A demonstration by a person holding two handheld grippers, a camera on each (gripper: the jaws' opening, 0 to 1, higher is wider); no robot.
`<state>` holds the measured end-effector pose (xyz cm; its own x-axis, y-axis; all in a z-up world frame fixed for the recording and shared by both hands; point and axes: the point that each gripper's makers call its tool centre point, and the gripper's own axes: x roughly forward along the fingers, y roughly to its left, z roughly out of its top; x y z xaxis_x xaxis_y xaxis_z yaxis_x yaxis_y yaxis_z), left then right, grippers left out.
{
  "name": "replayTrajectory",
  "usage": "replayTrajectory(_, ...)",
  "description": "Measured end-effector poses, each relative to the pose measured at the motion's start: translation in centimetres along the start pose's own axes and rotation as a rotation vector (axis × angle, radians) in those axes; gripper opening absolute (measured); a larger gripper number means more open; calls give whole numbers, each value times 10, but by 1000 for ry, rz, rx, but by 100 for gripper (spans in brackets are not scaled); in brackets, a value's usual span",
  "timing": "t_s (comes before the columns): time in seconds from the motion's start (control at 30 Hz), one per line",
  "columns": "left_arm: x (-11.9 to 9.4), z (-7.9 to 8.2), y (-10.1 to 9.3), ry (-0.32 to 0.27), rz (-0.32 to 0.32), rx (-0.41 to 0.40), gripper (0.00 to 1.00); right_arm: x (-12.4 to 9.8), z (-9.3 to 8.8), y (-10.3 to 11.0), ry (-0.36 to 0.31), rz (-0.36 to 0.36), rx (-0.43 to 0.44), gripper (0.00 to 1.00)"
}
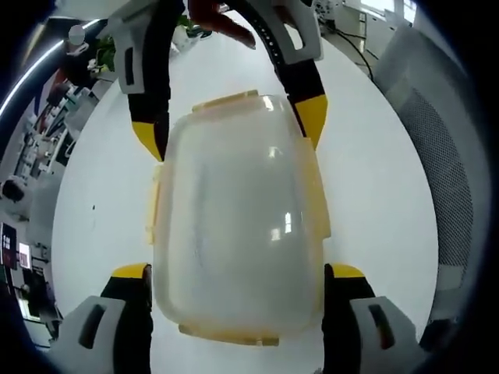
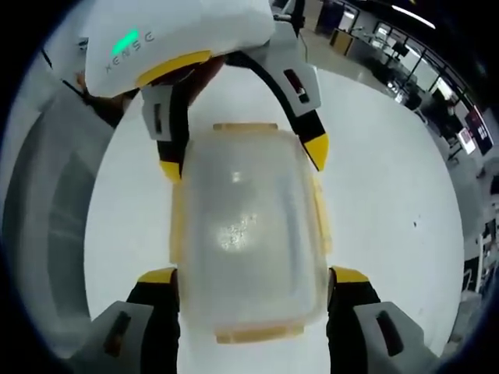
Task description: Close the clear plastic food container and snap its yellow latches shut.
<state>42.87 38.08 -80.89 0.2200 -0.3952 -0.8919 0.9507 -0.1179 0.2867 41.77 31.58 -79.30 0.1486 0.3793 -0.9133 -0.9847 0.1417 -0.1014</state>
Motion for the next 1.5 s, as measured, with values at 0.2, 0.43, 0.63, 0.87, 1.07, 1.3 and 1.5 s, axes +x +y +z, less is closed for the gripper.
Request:
replayTrajectory(0.2,-10,-6,3,-21,21,-45,96,-8,-4,1,7,-34,11,75)
replayTrajectory(0.43,-15,-6,4,-40,54,-79,95,-19,-8,-1,-2,-65,25,73)
replayTrajectory(0.63,-23,-5,4,-62,78,-112,95,-26,-10,1,-23,-76,61,73)
replayTrajectory(0.87,-32,-4,-2,-110,84,-204,95,-32,-11,8,-58,-82,120,74)
replayTrajectory(1.07,-42,-3,-7,-157,97,-287,96,-40,-11,15,-89,-80,164,74)
replayTrajectory(1.3,-53,-4,-9,-216,124,-370,96,-46,-9,23,-156,-96,243,75)
replayTrajectory(1.5,-67,-1,-12,-308,154,-493,96,-55,-7,27,-241,-136,320,75)
